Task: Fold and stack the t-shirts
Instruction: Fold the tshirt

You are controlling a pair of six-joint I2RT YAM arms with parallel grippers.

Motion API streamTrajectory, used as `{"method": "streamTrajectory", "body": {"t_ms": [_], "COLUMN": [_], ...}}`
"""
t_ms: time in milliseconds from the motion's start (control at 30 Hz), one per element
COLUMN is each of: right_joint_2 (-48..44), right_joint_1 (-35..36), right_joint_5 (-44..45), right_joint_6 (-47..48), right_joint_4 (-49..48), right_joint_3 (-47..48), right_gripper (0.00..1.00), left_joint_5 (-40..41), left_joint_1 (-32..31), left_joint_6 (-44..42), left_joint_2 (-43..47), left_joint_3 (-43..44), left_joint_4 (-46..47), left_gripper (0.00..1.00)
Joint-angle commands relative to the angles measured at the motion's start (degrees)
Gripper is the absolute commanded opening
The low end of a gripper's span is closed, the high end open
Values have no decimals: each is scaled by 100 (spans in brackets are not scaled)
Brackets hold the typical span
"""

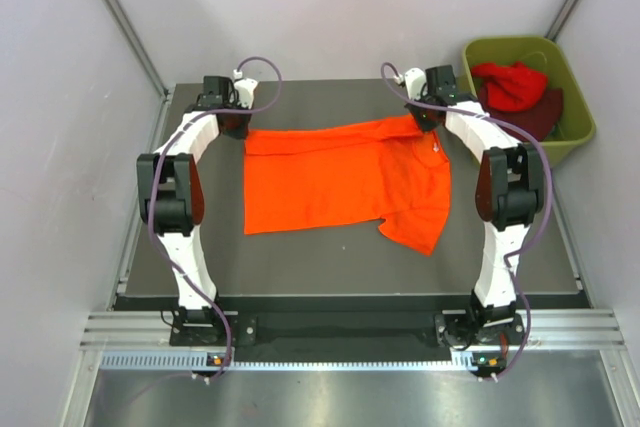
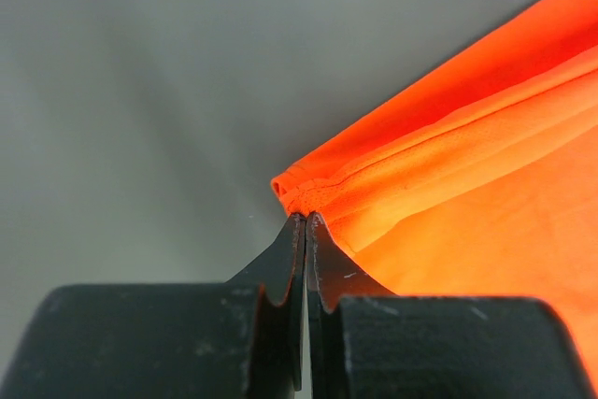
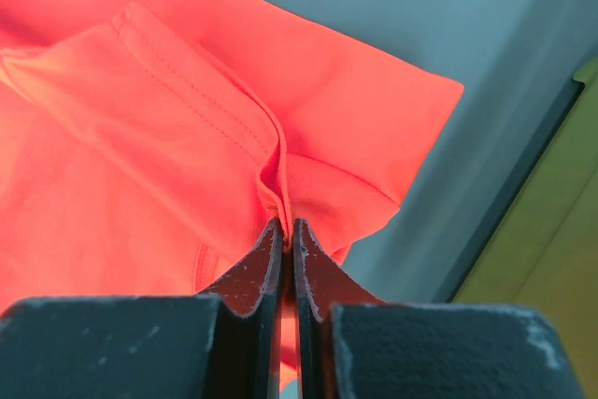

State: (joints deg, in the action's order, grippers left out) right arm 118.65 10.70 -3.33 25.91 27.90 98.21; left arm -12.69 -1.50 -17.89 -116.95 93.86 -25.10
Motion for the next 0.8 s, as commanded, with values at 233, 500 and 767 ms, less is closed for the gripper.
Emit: {"method": "streamTrajectory", "body": {"t_ms": [233, 500, 767], "right_joint_2": [44, 0, 18], "right_joint_1": [29, 46, 46], "right_joint_5": [-97, -176, -264], "right_joint_6": [37, 11, -25], "right_joint_4": [-65, -48, -22], "right_joint_3": [75, -136, -180], "right_gripper": [0, 0, 0], "left_joint_5": [-101, -287, -410], "left_joint_1": [106, 106, 106], "left_joint_6": [-83, -57, 110], "left_joint_2": [-276, -127, -91], "left_joint_3": [861, 573, 378], "left_joint_4": [-258, -671, -706], "left_gripper": [0, 0, 0]}}
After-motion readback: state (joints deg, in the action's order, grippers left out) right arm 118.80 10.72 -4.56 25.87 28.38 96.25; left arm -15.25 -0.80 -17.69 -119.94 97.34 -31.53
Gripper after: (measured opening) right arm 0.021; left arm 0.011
